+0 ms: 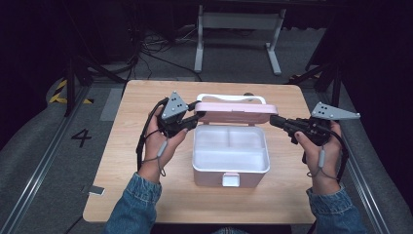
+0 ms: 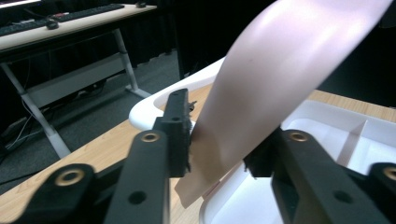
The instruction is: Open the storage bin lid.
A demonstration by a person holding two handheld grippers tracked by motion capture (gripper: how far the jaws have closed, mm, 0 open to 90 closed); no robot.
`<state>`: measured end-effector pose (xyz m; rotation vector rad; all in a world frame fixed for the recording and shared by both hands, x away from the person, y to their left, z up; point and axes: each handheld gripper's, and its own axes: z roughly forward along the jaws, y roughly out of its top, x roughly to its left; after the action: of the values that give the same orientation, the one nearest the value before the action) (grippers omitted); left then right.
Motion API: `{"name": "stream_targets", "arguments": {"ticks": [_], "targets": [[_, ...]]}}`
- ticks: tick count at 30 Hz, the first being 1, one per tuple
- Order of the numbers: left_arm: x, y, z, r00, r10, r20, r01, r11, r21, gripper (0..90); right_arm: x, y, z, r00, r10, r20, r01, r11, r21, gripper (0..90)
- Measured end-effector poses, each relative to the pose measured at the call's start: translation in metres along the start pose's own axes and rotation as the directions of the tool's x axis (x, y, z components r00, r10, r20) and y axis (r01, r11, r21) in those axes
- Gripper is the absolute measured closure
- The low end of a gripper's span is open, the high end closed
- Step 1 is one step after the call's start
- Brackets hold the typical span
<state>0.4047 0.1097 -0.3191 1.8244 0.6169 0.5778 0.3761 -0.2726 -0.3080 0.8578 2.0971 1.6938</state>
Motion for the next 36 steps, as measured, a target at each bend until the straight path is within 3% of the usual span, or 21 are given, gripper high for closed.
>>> {"name": "stream_targets", "arguments": {"ticks": [9,13,22,27,31,36], "targets": [[0.001,0.0,0.0,0.9998,-0.017,-0.003,0.017,0.9998,-0.005,69.9,-0.001,0.0,-0.001,1.0,0.0,0.005,0.0,1.0,0.003,90.0],[0.003,0.002,0.001,0.9998,-0.018,-0.003,0.018,0.9998,0.006,70.6,-0.001,0.0,-0.006,1.0,0.006,0.007,-0.006,1.0,0.001,85.5],[0.01,0.009,0.006,0.9998,-0.02,-0.002,0.02,0.9989,0.041,71.4,-0.005,-0.003,-0.033,0.9981,0.015,0.06,-0.014,1.0,-0.006,80.6],[0.014,0.015,0.013,0.9997,0.01,-0.024,-0.009,0.998,0.062,71.8,-0.007,-0.007,-0.044,0.9953,0.023,0.094,-0.023,1.0,-0.003,79.1],[0.021,0.017,0.018,0.9995,0.019,-0.024,-0.018,0.9975,0.069,72.5,-0.011,-0.009,-0.049,0.9929,0.029,0.115,-0.031,0.999,0.021,77.0],[0.025,0.019,0.023,0.9995,-0.002,-0.031,0.004,0.9966,0.082,72.8,-0.014,-0.011,-0.049,0.9917,0.03,0.125,-0.034,0.999,0.033,76.1]]}}
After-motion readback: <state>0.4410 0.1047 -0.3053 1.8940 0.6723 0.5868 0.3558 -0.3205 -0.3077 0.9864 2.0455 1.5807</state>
